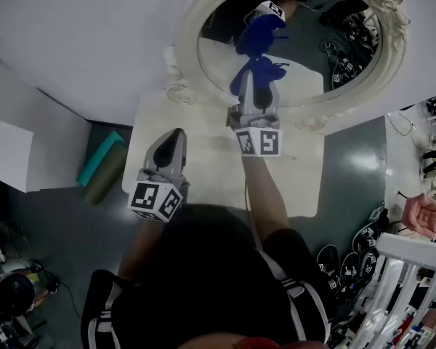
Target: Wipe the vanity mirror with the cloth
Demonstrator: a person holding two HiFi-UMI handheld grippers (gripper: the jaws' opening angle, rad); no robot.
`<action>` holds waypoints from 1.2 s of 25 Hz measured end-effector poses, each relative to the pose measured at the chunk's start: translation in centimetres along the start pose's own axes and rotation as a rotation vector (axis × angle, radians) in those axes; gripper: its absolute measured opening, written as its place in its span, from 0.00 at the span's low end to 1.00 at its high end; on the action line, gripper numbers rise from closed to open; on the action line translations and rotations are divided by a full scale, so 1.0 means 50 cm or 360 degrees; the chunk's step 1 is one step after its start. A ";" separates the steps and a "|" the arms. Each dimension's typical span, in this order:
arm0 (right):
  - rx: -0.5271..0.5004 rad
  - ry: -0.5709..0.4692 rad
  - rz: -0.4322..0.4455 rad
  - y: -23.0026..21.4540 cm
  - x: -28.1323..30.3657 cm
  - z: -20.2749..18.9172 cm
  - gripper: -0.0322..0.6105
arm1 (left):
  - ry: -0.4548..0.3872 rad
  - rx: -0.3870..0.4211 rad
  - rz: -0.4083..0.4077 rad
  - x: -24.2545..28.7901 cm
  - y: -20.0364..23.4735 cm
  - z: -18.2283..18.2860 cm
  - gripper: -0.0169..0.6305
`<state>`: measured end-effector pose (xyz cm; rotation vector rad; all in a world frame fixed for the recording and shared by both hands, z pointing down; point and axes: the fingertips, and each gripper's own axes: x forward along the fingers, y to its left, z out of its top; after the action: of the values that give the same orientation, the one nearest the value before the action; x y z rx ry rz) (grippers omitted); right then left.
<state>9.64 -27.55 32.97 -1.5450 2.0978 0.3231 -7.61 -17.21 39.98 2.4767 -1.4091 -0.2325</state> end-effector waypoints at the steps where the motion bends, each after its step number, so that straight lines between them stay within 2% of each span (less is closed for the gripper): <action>1: -0.0006 -0.0005 -0.0027 -0.015 -0.012 0.008 0.16 | 0.0007 0.0000 -0.0021 0.007 -0.009 -0.004 0.05; 17: -0.0140 0.0020 -0.0504 -0.231 -0.223 0.081 0.16 | 0.0143 -0.0014 -0.0362 0.105 -0.152 -0.063 0.05; 24: -0.0066 0.0089 -0.0760 -0.361 -0.306 0.027 0.16 | 0.0166 0.0009 -0.0444 0.166 -0.200 -0.087 0.05; 30: 0.0015 0.0131 -0.0880 -0.431 -0.334 -0.014 0.16 | 0.0193 0.0013 -0.0450 0.198 -0.216 -0.102 0.05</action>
<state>33.41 -21.17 44.70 -2.0740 1.6293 0.0491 7.64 -19.65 41.34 2.6420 -1.0129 -0.1305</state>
